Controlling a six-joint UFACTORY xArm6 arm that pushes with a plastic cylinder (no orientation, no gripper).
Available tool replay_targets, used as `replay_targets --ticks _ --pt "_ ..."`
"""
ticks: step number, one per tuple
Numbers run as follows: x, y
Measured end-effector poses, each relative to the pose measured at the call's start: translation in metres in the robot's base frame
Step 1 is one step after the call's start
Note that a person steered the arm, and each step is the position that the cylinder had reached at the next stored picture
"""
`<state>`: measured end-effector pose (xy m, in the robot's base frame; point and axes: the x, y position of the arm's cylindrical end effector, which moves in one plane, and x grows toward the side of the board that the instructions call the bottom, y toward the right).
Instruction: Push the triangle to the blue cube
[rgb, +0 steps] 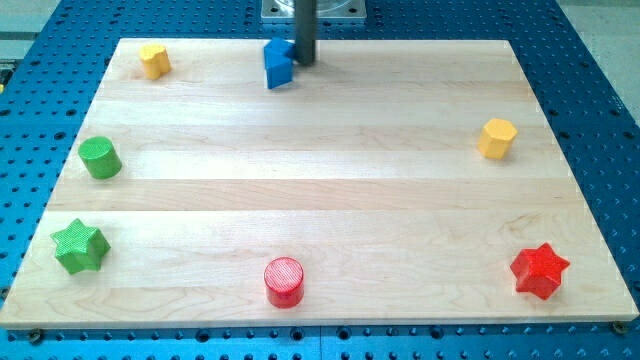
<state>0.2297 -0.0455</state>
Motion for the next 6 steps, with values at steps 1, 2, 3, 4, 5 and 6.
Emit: replay_targets --ticks 1,2,3,4,5,6 --pt "0.001 -0.071" --pt "0.010 -0.056" --pt "0.013 0.039" --pt "0.041 0.076" --pt "0.064 -0.001" --pt "0.057 -0.053"
